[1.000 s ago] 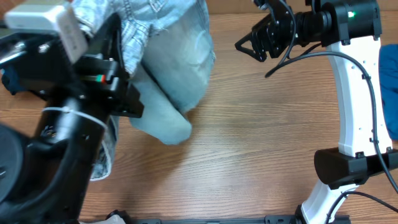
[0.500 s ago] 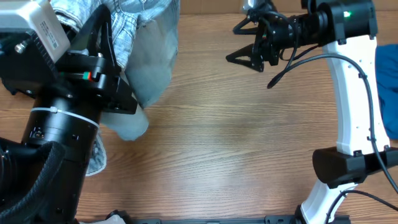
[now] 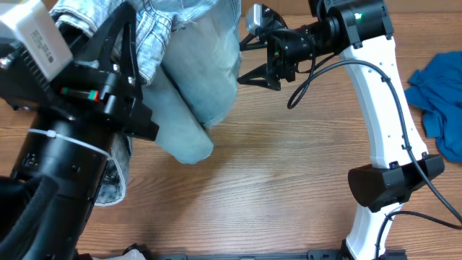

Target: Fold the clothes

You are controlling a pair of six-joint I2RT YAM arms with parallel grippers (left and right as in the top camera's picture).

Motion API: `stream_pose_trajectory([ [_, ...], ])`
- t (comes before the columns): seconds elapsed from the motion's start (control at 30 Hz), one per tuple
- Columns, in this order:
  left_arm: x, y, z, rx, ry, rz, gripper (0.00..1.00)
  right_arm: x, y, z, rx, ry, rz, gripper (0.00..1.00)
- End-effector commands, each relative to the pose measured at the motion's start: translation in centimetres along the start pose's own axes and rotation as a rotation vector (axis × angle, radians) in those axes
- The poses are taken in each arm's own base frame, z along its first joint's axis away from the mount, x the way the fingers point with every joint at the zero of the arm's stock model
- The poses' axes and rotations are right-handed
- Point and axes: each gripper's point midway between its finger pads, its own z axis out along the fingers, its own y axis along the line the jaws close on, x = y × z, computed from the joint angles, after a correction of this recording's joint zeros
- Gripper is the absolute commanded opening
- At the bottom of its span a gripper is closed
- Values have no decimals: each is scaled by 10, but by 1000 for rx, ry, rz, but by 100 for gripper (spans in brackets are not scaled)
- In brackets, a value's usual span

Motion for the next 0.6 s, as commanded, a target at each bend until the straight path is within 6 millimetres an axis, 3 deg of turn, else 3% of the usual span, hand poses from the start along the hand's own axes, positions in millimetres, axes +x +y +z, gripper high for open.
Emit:
stream_pose_trajectory([
  [0.0,-21,1,-18,66,-46,-63,4,6,-9,-4,39,30,-7,81],
  [0.4,-22,-1,-22,93,-45,-79,4,-2,-10,1,37,5,-50,83],
  [0.57,-22,-3,-23,104,-43,-86,4,-2,-9,12,15,2,-55,84],
])
